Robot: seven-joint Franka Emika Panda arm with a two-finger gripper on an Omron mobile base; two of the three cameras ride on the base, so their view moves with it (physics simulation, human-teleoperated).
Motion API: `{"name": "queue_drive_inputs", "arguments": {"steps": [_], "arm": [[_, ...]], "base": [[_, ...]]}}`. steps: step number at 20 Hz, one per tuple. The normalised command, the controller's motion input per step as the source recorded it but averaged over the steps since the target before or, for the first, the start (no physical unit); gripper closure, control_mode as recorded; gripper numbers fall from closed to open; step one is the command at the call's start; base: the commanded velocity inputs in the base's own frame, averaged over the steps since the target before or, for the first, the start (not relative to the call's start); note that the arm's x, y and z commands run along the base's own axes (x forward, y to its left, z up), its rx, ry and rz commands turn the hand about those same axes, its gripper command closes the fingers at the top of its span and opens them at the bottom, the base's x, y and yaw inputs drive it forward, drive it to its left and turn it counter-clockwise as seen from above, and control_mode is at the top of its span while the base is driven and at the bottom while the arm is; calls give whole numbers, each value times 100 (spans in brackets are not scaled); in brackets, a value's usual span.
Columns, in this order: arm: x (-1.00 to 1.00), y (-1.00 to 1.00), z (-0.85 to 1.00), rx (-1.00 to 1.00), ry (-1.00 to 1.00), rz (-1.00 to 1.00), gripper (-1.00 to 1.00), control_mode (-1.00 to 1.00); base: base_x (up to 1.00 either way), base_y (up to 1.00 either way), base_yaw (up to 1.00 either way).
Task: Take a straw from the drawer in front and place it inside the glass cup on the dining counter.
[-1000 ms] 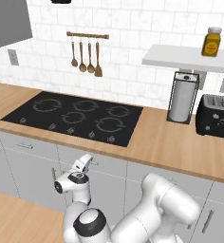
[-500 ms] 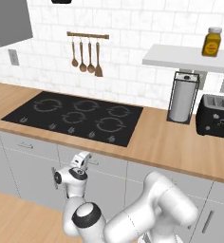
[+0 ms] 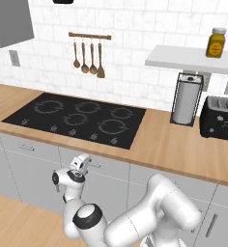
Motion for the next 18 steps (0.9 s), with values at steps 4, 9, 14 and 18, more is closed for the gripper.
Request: {"name": "queue_drive_inputs", "arguments": {"steps": [4, 9, 14, 18], "arm": [[1, -6, -76, 0, 13, 12, 100, -100], [0, 0, -82, -1, 15, 13, 100, -100], [0, 8, -77, 0, 14, 12, 100, -100], [0, 51, -91, 0, 16, 11, 100, -100]], "base": [[0, 0, 0], [0, 0, 0], [0, 0, 0], [0, 0, 0]]}}
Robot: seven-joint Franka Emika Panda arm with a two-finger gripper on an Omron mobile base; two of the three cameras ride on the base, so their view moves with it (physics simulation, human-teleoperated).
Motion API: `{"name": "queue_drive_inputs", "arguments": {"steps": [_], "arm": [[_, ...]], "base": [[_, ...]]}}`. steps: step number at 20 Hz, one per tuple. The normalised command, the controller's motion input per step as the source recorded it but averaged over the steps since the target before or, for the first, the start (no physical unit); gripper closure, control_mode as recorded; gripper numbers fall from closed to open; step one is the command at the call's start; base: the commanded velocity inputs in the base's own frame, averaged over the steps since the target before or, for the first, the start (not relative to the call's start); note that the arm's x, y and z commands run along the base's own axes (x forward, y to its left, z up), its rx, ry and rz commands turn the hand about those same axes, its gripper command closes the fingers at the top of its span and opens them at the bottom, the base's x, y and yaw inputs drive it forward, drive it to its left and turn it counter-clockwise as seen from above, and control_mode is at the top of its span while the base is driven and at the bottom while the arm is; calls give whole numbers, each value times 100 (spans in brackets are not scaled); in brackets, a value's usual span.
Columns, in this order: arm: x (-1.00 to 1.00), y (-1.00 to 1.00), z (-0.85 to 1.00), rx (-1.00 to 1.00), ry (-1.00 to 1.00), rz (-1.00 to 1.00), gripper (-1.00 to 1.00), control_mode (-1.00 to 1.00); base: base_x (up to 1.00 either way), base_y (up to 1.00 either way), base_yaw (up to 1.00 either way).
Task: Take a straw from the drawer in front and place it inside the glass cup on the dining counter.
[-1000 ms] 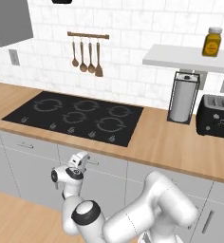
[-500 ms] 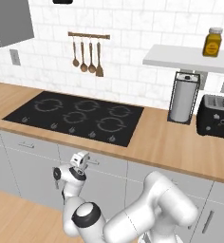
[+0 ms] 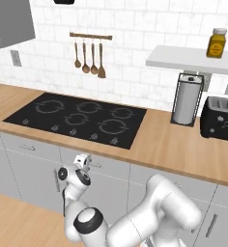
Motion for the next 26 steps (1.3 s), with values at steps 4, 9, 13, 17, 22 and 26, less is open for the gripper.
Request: {"name": "queue_drive_inputs", "arguments": {"steps": [4, 9, 13, 17, 22, 26], "arm": [[-20, 91, -100, 0, 16, 12, 100, -100], [-34, 100, -100, -5, 20, 7, 100, -100], [-64, 100, -100, -14, 19, 8, 100, -100], [-99, 100, -100, -31, 2, 10, 100, -100], [-100, 100, -100, -28, 2, 5, 100, -100], [-100, 100, -100, -19, 7, 0, 100, -100]], "base": [[0, 0, 0], [0, 0, 0], [0, 0, 0], [0, 0, 0], [0, 0, 0], [0, 0, 0]]}}
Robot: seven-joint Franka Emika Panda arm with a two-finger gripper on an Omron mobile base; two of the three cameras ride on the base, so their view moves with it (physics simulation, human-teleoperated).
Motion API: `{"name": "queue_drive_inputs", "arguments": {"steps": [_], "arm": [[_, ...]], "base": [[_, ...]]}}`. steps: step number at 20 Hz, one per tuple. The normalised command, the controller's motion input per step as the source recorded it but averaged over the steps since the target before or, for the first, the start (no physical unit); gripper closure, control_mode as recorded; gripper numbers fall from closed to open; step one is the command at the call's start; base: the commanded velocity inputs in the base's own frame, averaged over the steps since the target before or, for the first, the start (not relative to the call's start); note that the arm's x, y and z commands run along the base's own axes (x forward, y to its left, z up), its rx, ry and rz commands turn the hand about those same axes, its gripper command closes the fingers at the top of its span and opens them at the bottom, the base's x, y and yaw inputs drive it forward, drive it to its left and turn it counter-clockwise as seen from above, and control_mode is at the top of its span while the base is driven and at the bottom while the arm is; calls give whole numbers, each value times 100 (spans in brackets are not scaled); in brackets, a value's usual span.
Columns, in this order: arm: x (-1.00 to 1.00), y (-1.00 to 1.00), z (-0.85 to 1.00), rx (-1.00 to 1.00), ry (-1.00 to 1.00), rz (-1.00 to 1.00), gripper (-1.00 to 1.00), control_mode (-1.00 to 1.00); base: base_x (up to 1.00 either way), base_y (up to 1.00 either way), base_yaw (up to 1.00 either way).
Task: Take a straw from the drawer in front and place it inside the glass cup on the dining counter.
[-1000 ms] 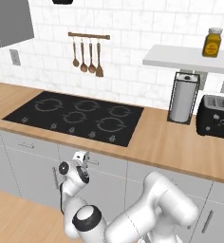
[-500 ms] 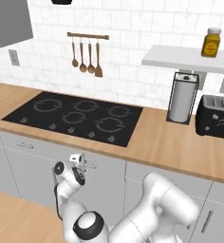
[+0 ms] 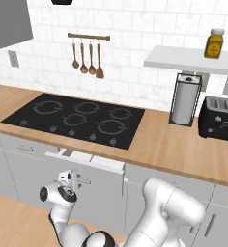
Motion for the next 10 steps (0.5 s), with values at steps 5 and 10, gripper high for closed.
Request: {"name": "queue_drive_inputs", "arguments": {"steps": [5, 10], "arm": [[-100, 100, -100, -21, 8, 17, 100, -100], [-100, 100, -100, -24, 3, 27, 100, -100]], "base": [[0, 0, 0], [0, 0, 0]]}}
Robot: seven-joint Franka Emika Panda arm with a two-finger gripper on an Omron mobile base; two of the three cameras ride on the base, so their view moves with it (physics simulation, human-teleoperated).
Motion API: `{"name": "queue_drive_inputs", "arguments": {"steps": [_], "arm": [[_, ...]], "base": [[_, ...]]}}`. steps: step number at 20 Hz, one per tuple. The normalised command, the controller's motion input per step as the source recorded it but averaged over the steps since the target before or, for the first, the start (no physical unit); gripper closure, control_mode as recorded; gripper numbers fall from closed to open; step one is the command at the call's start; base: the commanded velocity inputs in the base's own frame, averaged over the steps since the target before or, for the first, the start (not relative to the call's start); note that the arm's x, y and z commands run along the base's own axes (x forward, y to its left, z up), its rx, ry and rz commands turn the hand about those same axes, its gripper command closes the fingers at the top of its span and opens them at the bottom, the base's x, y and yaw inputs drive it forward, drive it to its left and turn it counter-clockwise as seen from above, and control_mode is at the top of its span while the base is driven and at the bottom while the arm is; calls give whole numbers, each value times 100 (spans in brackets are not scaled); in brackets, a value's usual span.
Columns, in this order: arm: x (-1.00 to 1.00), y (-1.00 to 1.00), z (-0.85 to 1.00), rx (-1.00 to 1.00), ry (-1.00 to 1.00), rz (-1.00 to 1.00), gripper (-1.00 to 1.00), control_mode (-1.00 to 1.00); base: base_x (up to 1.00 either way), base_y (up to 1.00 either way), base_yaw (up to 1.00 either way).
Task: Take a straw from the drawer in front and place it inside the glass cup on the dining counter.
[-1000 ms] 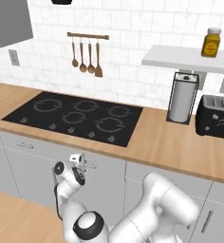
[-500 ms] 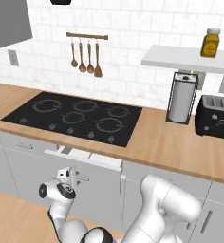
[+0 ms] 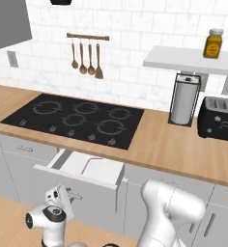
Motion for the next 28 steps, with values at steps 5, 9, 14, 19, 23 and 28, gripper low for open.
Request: {"name": "queue_drive_inputs", "arguments": {"steps": [5, 9, 14, 19, 23, 28], "arm": [[-100, 100, -100, -19, 5, 32, 100, -100], [-100, 100, -100, -18, 12, 37, 100, -100], [-100, 78, -92, -10, 20, 42, -100, -100], [-28, -67, 44, 39, -1, 28, -100, -100], [28, -100, 100, 65, -4, 3, -100, -100], [-25, -100, 100, 64, -33, 0, -100, -100]], "base": [[0, 0, 0], [0, 0, 0], [0, 0, 0], [0, 0, 0], [0, 0, 0], [0, 0, 0]]}}
